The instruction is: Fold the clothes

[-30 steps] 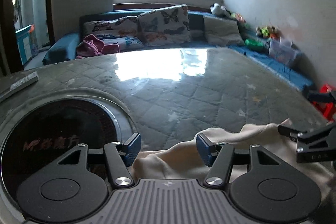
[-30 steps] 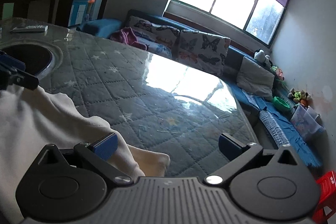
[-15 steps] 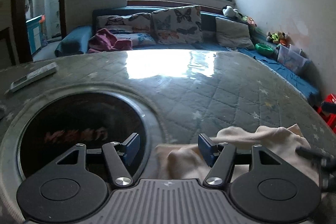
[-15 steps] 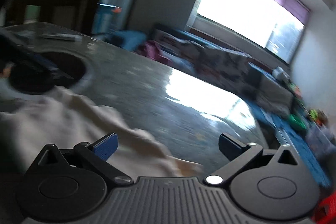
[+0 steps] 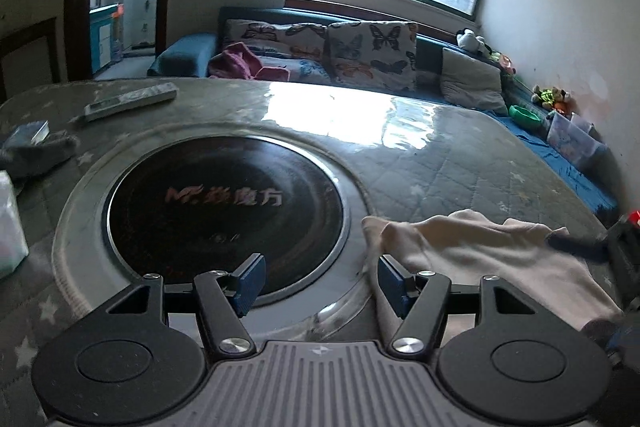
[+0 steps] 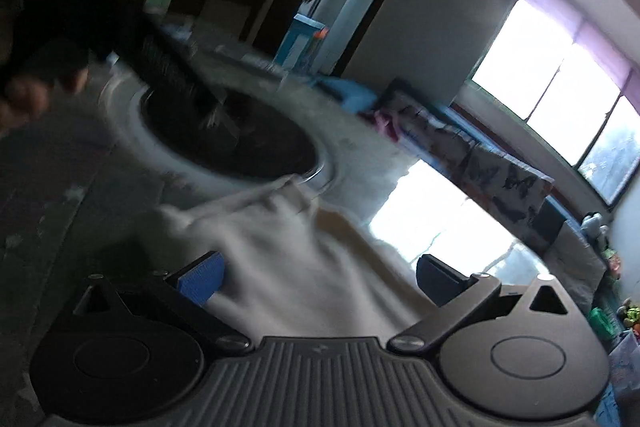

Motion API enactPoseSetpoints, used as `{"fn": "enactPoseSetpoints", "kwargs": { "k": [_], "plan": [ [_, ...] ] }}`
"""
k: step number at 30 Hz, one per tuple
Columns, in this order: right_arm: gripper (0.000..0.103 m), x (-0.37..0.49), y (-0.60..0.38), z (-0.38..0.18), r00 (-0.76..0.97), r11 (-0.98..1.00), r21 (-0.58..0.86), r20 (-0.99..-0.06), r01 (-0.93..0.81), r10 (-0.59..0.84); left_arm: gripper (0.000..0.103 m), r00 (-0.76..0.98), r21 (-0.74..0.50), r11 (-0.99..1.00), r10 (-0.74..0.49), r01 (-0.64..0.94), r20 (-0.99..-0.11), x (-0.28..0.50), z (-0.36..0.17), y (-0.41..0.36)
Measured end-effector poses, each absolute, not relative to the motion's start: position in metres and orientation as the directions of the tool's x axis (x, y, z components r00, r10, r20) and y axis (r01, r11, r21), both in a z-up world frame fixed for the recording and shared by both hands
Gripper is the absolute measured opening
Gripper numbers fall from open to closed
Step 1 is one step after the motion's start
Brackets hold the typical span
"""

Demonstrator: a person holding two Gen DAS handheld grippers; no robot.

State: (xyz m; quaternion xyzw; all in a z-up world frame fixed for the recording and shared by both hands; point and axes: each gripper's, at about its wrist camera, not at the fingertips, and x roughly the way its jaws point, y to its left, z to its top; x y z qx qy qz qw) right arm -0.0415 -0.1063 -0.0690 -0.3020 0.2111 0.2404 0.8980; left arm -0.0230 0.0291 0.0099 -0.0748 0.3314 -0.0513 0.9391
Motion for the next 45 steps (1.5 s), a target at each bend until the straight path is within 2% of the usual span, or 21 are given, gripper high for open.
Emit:
{"fn": "enactPoseSetpoints", "kwargs": {
  "k": [3,8,15,20,24,26,27,28,32,33,37,42,45],
  "plan": [
    [0.103,-0.051,-0.102,-0.071,0.809,0.684,-0.478,-0.506,-0.551,0.299,0.067,0.776,-0.185,0.982,-0.145,0.037,-0.613,-0.026,0.009,0.035],
    [0.103,-0.050,-0.102,-0.054,0.815,0.719,-0.437,-0.482,-0.541,0.320,0.068,0.779,-0.210,0.978,-0.136,0.006,-0.612,-0.026,0.009,0.043],
    [0.102,-0.041,-0.096,-0.067,0.739,0.704,-0.362,-0.578,-0.612,0.346,0.071,0.772,-0.231,0.973,-0.137,-0.013,-0.621,-0.028,0.006,0.047],
    [0.101,-0.056,-0.093,-0.049,0.732,0.672,-0.365,-0.549,-0.644,0.403,0.073,0.770,-0.244,0.969,-0.131,-0.033,-0.624,-0.028,0.006,0.052],
    [0.083,-0.063,-0.082,-0.048,0.659,0.614,-0.321,-0.591,-0.721,0.465,0.075,0.765,-0.286,0.957,-0.148,-0.050,-0.627,-0.026,0.006,0.056],
    [0.068,-0.063,-0.076,-0.052,0.629,0.593,-0.305,-0.618,-0.745,0.472,0.075,0.762,-0.295,0.954,-0.152,-0.054,-0.629,-0.026,0.006,0.057],
    [0.055,-0.062,-0.073,-0.054,0.613,0.584,-0.296,-0.633,-0.756,0.473,0.075,0.761,-0.300,0.952,-0.155,-0.054,-0.630,-0.027,0.006,0.057],
    [0.049,-0.062,-0.070,-0.057,0.596,0.574,-0.287,-0.648,-0.767,0.474,0.075,0.759,-0.307,0.950,-0.162,-0.052,-0.630,-0.027,0.006,0.058],
    [0.045,-0.061,-0.065,-0.064,0.598,0.561,-0.306,-0.655,-0.769,0.463,0.076,0.746,-0.348,0.936,-0.197,-0.049,-0.636,-0.026,0.005,0.058],
    [0.037,-0.060,-0.066,-0.064,0.600,0.566,-0.304,-0.653,-0.766,0.462,0.076,0.740,-0.363,0.930,-0.209,-0.051,-0.639,-0.025,0.004,0.059],
    [0.019,-0.056,-0.071,-0.061,0.608,0.593,-0.285,-0.647,-0.753,0.461,0.077,0.725,-0.410,0.910,-0.245,-0.056,-0.644,-0.022,0.002,0.056],
    [0.004,-0.050,-0.083,-0.046,0.584,0.630,-0.188,-0.632,-0.754,0.510,0.078,0.703,-0.482,0.874,-0.303,-0.064,-0.643,-0.017,0.001,0.052],
    [0.002,-0.042,-0.096,-0.036,0.564,0.662,-0.095,-0.620,-0.744,0.545,0.078,0.684,-0.527,0.847,-0.342,-0.073,-0.644,-0.012,0.000,0.048]
  ]
}}
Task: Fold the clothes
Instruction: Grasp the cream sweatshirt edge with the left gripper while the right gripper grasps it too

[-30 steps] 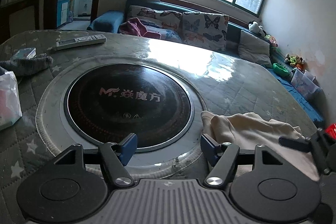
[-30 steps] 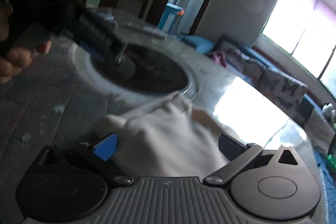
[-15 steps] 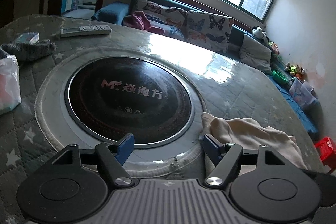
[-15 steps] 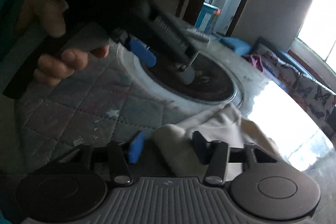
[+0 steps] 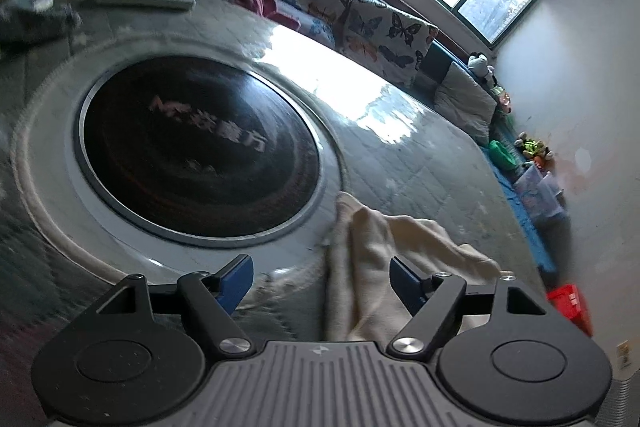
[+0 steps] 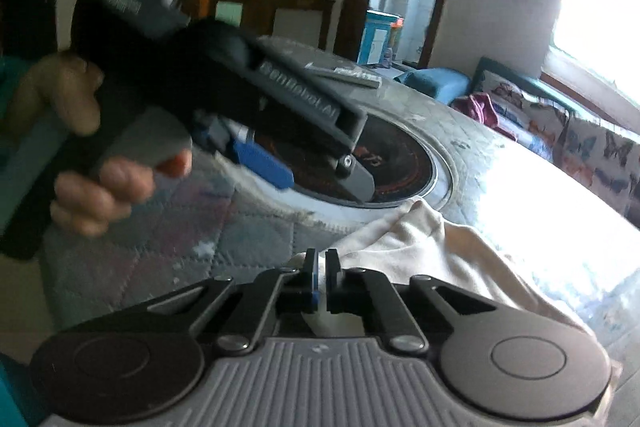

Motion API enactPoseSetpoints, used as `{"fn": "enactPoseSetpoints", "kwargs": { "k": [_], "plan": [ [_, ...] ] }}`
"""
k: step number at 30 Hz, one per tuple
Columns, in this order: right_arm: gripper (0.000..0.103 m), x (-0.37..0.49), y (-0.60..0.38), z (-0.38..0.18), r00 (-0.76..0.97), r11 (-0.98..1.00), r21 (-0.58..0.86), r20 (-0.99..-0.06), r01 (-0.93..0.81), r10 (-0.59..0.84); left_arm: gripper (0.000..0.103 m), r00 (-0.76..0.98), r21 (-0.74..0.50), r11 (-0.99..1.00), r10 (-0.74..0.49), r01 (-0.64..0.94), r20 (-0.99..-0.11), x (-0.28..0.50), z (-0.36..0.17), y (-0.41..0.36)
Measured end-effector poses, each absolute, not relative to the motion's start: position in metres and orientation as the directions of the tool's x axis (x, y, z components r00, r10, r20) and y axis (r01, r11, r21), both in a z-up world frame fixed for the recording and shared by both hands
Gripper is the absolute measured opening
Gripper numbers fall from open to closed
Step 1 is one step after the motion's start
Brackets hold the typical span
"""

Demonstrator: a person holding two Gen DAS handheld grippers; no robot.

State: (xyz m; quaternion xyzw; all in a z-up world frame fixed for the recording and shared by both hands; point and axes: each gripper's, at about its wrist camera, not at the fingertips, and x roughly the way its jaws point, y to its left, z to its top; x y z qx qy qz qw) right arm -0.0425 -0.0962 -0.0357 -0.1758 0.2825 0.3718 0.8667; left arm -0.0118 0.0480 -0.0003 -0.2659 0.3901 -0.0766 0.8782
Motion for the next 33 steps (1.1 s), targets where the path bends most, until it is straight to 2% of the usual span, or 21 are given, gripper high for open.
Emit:
{"fn": "enactPoseSetpoints", "kwargs": {
  "k": [2,5,8,9,12,16,18,20,25,29,33],
  "plan": [
    [0.002,-0.039,-0.104,-0.030,0.562,0.675,-0.065,-0.614,-0.735,0.554,0.078,0.679,-0.539,0.838,-0.347,-0.084,-0.646,-0.009,-0.001,0.047],
    [0.003,-0.040,-0.106,-0.028,0.570,0.666,-0.102,-0.622,-0.739,0.537,0.078,0.677,-0.546,0.831,-0.344,-0.103,-0.651,-0.006,-0.001,0.045],
    [0.009,-0.047,-0.099,-0.034,0.541,0.621,-0.126,-0.643,-0.773,0.543,0.078,0.678,-0.533,0.839,-0.328,-0.111,-0.657,-0.007,0.000,0.045],
    [0.012,-0.050,-0.096,-0.038,0.542,0.607,-0.147,-0.643,-0.781,0.541,0.078,0.678,-0.529,0.841,-0.324,-0.112,-0.659,-0.007,0.001,0.045],
    [0.034,-0.061,-0.084,-0.048,0.561,0.571,-0.221,-0.638,-0.790,0.528,0.079,0.672,-0.521,0.844,-0.315,-0.124,-0.670,-0.007,-0.001,0.047],
    [0.030,-0.063,-0.073,-0.061,0.581,0.547,-0.286,-0.644,-0.787,0.498,0.079,0.666,-0.537,0.832,-0.325,-0.136,-0.672,-0.006,-0.003,0.051],
    [0.015,-0.061,-0.075,-0.062,0.572,0.550,-0.270,-0.645,-0.790,0.506,0.080,0.666,-0.542,0.829,-0.328,-0.138,-0.670,-0.006,-0.003,0.051],
    [0.009,-0.059,-0.080,-0.056,0.564,0.569,-0.230,-0.637,-0.790,0.525,0.080,0.664,-0.549,0.825,-0.335,-0.135,-0.668,-0.005,-0.003,0.051],
    [0.008,-0.048,-0.104,-0.029,0.557,0.639,-0.088,-0.592,-0.764,0.583,0.081,0.640,-0.597,0.790,-0.387,-0.142,-0.664,0.001,-0.008,0.045],
    [0.008,-0.044,-0.122,-0.015,0.557,0.662,-0.026,-0.568,-0.749,0.607,0.081,0.617,-0.642,0.753,-0.440,-0.141,-0.652,0.010,-0.012,0.036],
    [0.007,-0.046,-0.137,-0.007,0.563,0.675,0.006,-0.547,-0.737,0.619,0.076,0.602,-0.674,0.725,-0.477,-0.141,-0.640,0.021,-0.016,0.028]
  ]
}}
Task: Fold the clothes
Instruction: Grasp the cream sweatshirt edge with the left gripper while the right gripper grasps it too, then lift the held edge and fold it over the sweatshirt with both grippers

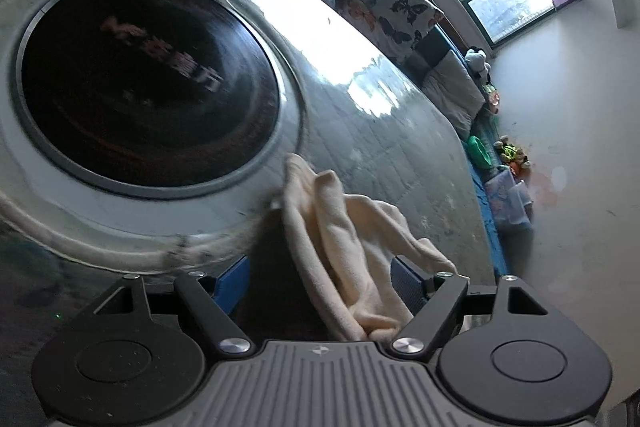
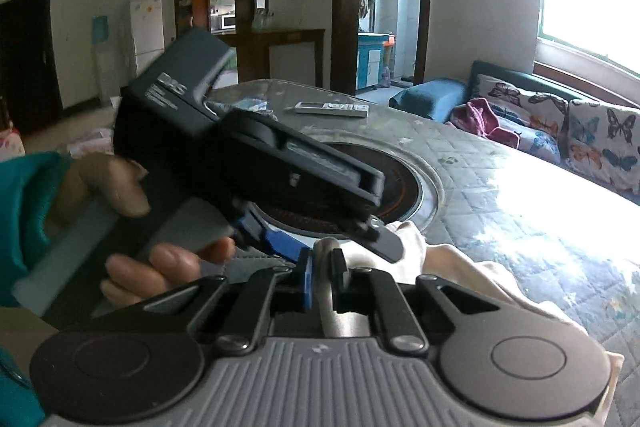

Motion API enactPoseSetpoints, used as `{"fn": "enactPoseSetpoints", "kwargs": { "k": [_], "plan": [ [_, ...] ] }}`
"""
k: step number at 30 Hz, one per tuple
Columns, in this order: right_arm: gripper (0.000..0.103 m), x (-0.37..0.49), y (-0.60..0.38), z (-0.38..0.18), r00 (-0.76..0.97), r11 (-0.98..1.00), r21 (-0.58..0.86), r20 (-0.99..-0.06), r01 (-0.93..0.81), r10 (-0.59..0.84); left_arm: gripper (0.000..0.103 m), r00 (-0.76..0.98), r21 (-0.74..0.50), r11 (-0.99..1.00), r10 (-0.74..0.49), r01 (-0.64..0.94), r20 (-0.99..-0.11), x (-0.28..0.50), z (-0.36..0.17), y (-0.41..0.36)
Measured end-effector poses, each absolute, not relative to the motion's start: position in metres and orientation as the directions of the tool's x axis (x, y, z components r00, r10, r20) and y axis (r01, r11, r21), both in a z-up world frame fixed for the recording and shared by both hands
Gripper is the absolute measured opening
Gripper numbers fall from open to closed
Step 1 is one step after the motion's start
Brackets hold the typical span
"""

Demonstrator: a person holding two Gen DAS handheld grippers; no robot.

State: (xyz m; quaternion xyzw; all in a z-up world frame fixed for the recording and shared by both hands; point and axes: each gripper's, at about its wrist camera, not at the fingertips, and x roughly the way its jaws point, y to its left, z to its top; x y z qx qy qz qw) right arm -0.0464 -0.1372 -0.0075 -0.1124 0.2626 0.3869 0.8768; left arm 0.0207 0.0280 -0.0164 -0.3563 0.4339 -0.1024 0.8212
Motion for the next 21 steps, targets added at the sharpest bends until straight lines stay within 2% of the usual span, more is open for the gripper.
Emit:
{"fn": "enactPoseSetpoints", "kwargs": {
  "k": [1,4,6,9,14,18,21],
  "plan": [
    [0.007,-0.048,-0.140,-0.007,0.563,0.676,0.011,-0.544,-0.737,0.623,0.074,0.601,-0.683,0.717,-0.486,-0.142,-0.635,0.022,-0.018,0.027],
    [0.007,-0.054,-0.143,-0.007,0.553,0.666,0.022,-0.537,-0.746,0.637,0.052,0.584,-0.717,0.680,-0.522,-0.156,-0.622,0.026,-0.026,0.025],
    [0.007,-0.057,-0.143,-0.009,0.543,0.657,0.029,-0.536,-0.753,0.646,0.032,0.579,-0.732,0.659,-0.533,-0.174,-0.617,0.028,-0.032,0.027],
    [0.009,-0.057,-0.148,-0.011,0.537,0.658,0.052,-0.532,-0.751,0.655,0.019,0.578,-0.734,0.652,-0.532,-0.187,-0.619,0.028,-0.038,0.030],
    [0.012,-0.059,-0.180,-0.009,0.581,0.711,0.077,-0.520,-0.699,0.627,0.016,0.577,-0.725,0.666,-0.526,-0.177,-0.624,0.027,-0.037,0.034],
    [0.019,-0.042,-0.223,-0.013,0.663,0.814,0.080,-0.537,-0.575,0.521,0.016,0.584,-0.681,0.718,-0.494,-0.143,-0.644,0.025,-0.031,0.023],
    [0.029,-0.031,-0.259,-0.019,0.725,0.888,0.071,-0.550,-0.455,0.416,0.016,0.586,-0.665,0.735,-0.483,-0.132,-0.650,0.023,-0.029,0.020]
  ]
}}
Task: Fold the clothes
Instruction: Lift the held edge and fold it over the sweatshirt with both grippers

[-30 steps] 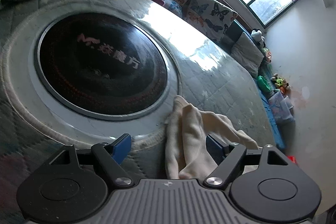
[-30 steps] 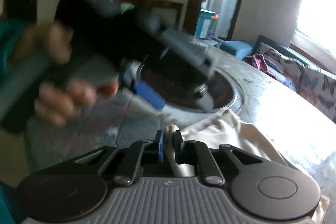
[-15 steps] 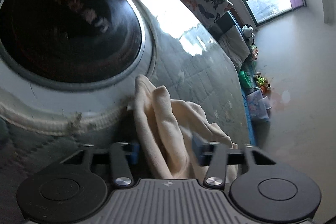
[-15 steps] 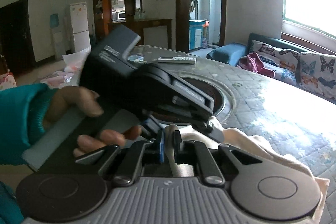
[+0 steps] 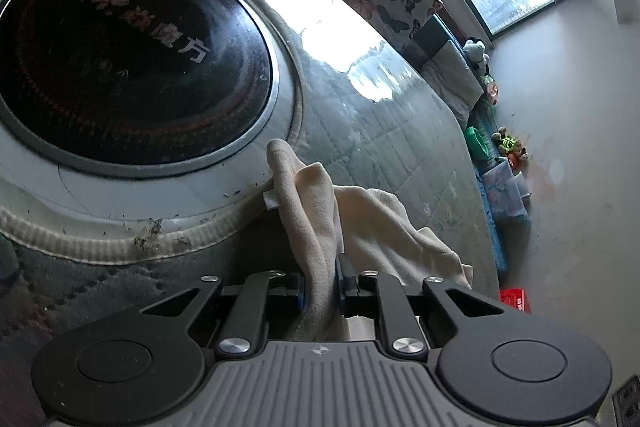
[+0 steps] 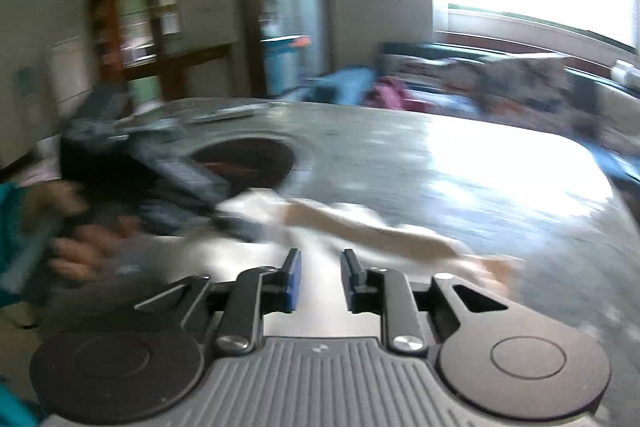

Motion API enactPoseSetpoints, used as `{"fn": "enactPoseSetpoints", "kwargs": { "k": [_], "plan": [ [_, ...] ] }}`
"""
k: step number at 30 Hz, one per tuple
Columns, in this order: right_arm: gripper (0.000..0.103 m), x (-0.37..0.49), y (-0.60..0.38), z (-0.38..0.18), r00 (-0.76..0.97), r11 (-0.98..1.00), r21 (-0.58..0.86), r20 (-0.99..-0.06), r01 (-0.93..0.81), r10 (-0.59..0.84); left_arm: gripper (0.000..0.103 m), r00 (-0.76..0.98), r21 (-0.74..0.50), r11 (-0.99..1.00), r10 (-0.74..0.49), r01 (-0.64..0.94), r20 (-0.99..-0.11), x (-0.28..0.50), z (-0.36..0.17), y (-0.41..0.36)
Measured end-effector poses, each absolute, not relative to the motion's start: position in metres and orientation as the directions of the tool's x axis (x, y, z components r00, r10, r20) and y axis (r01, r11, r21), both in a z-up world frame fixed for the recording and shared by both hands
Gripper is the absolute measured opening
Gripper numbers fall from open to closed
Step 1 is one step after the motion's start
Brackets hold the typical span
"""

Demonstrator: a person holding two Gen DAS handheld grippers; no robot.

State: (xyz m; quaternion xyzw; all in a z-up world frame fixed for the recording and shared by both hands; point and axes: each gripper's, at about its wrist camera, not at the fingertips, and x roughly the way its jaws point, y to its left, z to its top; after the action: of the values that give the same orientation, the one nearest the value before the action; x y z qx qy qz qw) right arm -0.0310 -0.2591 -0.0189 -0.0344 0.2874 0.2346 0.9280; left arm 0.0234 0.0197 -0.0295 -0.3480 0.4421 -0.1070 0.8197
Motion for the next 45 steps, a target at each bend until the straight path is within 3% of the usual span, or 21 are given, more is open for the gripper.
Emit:
{"fn": "enactPoseSetpoints", "kwargs": {
  "k": [7,17,19,22,26,28,40,44,45],
  "plan": [
    [0.041,0.003,-0.312,-0.047,0.756,0.957,0.132,-0.589,-0.257,0.284,0.016,0.584,-0.634,0.765,-0.464,-0.114,-0.665,0.026,-0.025,0.013],
    [0.041,0.014,-0.343,-0.073,0.724,0.930,0.323,-0.598,-0.175,0.344,0.017,0.573,-0.609,0.787,-0.457,-0.096,-0.681,0.028,-0.022,0.010],
    [0.025,0.013,-0.340,-0.073,0.717,0.925,0.328,-0.597,-0.191,0.360,0.017,0.569,-0.610,0.786,-0.459,-0.097,-0.682,0.029,-0.022,0.010],
    [0.016,0.008,-0.334,-0.069,0.728,0.930,0.308,-0.587,-0.203,0.354,0.017,0.564,-0.605,0.790,-0.456,-0.100,-0.688,0.030,-0.021,0.009],
    [0.012,-0.001,-0.337,-0.059,0.764,0.932,0.304,-0.549,-0.196,0.340,0.016,0.573,-0.547,0.835,-0.421,-0.056,-0.703,0.030,-0.013,-0.002],
    [0.003,-0.007,-0.339,-0.052,0.780,0.935,0.295,-0.532,-0.195,0.330,0.016,0.581,-0.519,0.855,-0.408,-0.028,-0.704,0.030,-0.007,-0.008],
    [0.000,-0.032,-0.368,-0.026,0.846,0.959,0.249,-0.474,-0.136,0.243,0.015,0.599,-0.449,0.884,-0.432,0.131,-0.674,0.041,0.022,-0.058],
    [0.000,-0.026,-0.389,-0.027,0.836,0.952,0.292,-0.499,-0.086,0.229,0.015,0.603,-0.429,0.891,-0.425,0.148,-0.675,0.048,0.024,-0.071],
    [0.004,-0.024,-0.393,-0.030,0.828,0.946,0.313,-0.508,-0.079,0.237,0.015,0.604,-0.433,0.889,-0.428,0.147,-0.673,0.048,0.024,-0.071]
  ]
}}
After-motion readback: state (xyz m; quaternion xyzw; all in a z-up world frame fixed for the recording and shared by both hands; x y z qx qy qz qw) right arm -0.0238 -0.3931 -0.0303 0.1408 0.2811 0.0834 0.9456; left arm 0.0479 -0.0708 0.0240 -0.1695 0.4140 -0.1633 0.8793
